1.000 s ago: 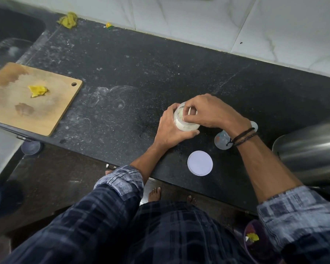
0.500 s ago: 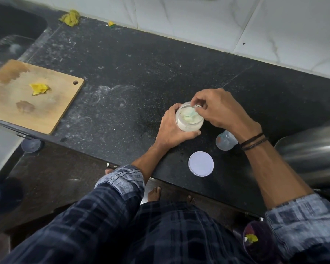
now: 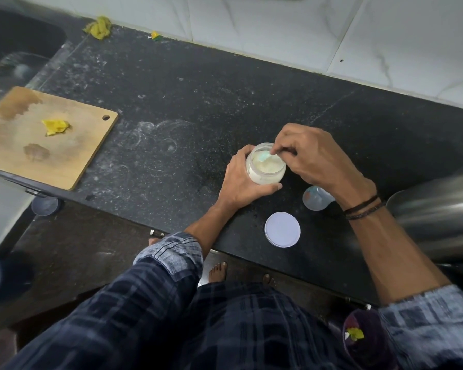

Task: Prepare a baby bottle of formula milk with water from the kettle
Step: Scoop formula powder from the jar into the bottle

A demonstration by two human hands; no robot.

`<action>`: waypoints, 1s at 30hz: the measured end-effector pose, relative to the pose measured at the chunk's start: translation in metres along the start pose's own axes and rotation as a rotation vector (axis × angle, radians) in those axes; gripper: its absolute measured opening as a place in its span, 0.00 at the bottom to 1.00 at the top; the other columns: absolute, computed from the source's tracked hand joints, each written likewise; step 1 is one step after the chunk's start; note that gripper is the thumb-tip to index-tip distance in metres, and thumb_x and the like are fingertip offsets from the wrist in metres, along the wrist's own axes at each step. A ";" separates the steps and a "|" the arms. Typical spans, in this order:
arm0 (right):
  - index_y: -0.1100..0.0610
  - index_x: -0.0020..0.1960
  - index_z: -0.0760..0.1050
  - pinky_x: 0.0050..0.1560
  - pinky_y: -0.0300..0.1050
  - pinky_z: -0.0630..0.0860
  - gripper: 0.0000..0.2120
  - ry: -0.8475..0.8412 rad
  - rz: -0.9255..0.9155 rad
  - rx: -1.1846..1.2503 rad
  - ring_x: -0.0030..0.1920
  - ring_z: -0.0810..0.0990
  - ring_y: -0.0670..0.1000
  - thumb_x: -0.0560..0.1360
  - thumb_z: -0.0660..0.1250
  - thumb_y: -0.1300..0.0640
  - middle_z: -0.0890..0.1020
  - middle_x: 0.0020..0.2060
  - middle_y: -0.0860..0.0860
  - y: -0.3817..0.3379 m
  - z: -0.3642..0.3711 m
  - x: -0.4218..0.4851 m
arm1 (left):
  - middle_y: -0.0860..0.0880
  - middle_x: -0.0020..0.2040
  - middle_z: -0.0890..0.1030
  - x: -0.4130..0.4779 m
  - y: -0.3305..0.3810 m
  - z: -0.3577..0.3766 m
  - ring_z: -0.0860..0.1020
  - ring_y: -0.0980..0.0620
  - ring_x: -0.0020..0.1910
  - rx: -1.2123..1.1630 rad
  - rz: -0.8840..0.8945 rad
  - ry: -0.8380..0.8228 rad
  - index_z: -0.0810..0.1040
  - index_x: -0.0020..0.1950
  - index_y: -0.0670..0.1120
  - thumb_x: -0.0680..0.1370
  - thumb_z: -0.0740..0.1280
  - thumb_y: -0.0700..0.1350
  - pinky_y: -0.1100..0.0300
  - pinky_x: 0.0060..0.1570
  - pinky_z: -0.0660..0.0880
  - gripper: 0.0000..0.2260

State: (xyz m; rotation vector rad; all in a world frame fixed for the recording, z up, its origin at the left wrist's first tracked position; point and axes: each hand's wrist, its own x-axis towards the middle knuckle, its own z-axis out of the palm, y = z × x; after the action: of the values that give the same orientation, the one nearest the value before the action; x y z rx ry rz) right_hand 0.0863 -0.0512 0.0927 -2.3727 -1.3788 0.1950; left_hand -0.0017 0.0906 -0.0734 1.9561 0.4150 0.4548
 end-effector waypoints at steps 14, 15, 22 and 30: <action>0.55 0.58 0.85 0.57 0.56 0.78 0.13 -0.252 0.064 -0.210 0.56 0.80 0.56 0.80 0.66 0.67 0.81 0.56 0.53 0.000 0.005 0.014 | 0.58 0.62 0.77 0.000 -0.001 0.001 0.77 0.52 0.63 -0.021 -0.029 -0.007 0.70 0.68 0.56 0.57 0.85 0.61 0.43 0.62 0.75 0.44; 0.54 0.58 0.85 0.57 0.56 0.78 0.13 -0.258 0.068 -0.210 0.55 0.80 0.56 0.80 0.67 0.66 0.81 0.55 0.53 0.000 0.006 0.015 | 0.58 0.62 0.78 0.000 -0.001 0.001 0.77 0.51 0.63 -0.024 -0.031 -0.007 0.70 0.68 0.56 0.57 0.85 0.61 0.43 0.62 0.76 0.44; 0.52 0.55 0.87 0.56 0.53 0.78 0.12 -0.284 0.111 -0.148 0.57 0.81 0.55 0.79 0.69 0.65 0.83 0.56 0.51 0.000 0.007 0.019 | 0.62 0.61 0.77 0.000 0.001 0.000 0.76 0.57 0.62 -0.018 -0.035 0.001 0.70 0.68 0.57 0.57 0.85 0.62 0.46 0.62 0.76 0.44; 0.50 0.52 0.88 0.48 0.41 0.73 0.11 -0.202 0.256 0.075 0.48 0.81 0.48 0.77 0.71 0.63 0.86 0.50 0.50 0.004 0.002 0.017 | 0.59 0.62 0.77 0.001 0.001 0.000 0.77 0.52 0.63 -0.014 -0.036 -0.008 0.71 0.68 0.55 0.57 0.85 0.61 0.44 0.62 0.76 0.44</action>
State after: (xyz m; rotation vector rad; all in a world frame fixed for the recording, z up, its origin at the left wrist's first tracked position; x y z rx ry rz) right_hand 0.0978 -0.0378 0.0904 -2.5155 -1.1220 0.5600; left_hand -0.0010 0.0902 -0.0726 1.9337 0.4401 0.4256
